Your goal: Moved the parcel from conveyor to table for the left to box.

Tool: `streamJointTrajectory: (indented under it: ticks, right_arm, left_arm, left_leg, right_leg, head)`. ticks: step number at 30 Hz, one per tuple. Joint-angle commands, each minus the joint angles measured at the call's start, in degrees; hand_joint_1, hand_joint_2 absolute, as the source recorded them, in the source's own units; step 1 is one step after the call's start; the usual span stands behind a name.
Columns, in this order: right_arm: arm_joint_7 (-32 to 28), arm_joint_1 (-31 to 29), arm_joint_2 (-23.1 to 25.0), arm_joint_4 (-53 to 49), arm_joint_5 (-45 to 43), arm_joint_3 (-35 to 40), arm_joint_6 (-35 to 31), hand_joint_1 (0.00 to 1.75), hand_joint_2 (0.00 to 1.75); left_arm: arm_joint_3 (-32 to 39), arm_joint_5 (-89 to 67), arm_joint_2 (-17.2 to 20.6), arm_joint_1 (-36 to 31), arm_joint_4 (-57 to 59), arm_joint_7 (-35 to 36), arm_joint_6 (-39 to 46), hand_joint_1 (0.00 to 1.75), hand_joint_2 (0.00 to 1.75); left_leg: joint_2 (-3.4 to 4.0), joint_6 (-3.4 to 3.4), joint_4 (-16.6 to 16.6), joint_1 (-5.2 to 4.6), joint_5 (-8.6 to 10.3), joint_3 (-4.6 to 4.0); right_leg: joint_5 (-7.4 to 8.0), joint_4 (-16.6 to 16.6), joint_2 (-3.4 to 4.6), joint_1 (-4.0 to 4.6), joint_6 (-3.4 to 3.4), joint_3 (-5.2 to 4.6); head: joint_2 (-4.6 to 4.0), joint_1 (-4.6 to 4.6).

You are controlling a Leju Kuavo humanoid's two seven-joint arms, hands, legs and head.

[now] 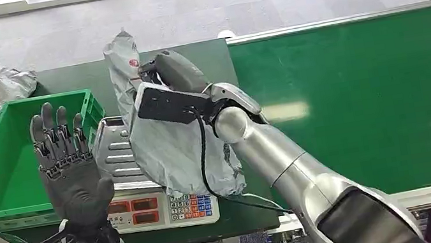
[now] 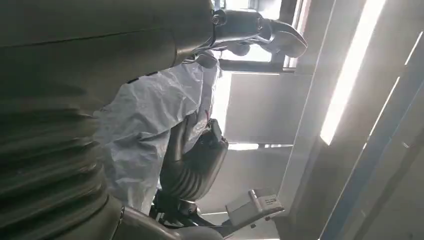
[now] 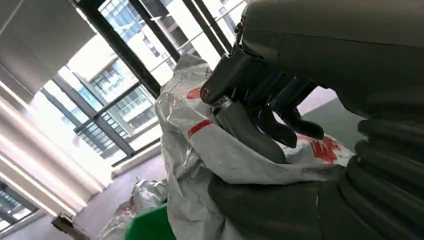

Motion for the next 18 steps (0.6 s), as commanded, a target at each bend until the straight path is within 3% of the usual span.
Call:
streamJointTrajectory:
  ticks: [1, 11, 14, 17, 18]
  right_arm:
    - [-0.1, -2.9, -1.0, 4.1, -0.1, 3.3, 0.1, 1.75, 1.75]
    - [-0.3, -2.8, -1.0, 5.0, -0.3, 4.0, 0.1, 1.75, 1.75]
    - [2.0, -2.7, -1.0, 8.2, 0.2, 6.3, -3.5, 1.75, 1.75]
    - [9.2, -4.2, -1.0, 14.2, 1.8, 10.3, -7.4, 1.75, 1.75]
    - [11.3, -4.5, -1.0, 15.1, 2.3, 11.7, -7.6, 0.28, 1.75]
  left_arm:
    - [1.3, -0.3, -0.3, -2.9, 3.3, 0.0, -0.1, 0.0, 1.75]
    - [1.6, -0.4, -0.2, -2.2, 2.8, 0.0, -0.3, 0.0, 1.75]
    - [2.8, -1.0, -0.1, -0.5, 1.2, 0.0, -0.5, 0.0, 1.75]
    - [5.3, -2.2, -1.9, 1.4, -3.1, 0.0, 4.8, 0.0, 1.75]
    - [5.8, -2.3, -2.3, 1.7, -4.7, 0.0, 6.5, 0.0, 1.75]
  left_leg:
    - [-0.18, -0.12, -0.1, 0.04, 0.04, 0.01]
    - [-0.12, -0.08, 0.0, 0.04, 0.01, 0.02]
    - [-0.14, -0.13, -0.1, 0.05, 0.03, 0.09]
    - [-0.03, -0.12, -0.1, 0.06, 0.0, 0.13]
    - [0.02, -0.08, -0.1, 0.03, -0.02, 0.08]
  right_leg:
    - [0.01, -0.1, -0.05, 0.01, 0.07, 0.05]
    - [0.0, 0.0, -0.02, 0.01, 0.07, 0.05]
    - [0.01, -0.1, 0.01, 0.01, 0.09, 0.11]
    - [0.02, -0.1, 0.11, 0.02, 0.08, 0.14]
    - [0.0, -0.1, 0.11, 0.0, 0.06, 0.08]
  head:
    - [0.0, 0.0]
    - [0.0, 0.0]
    - [0.0, 0.0]
    - [0.0, 0.0]
    - [0.0, 0.0]
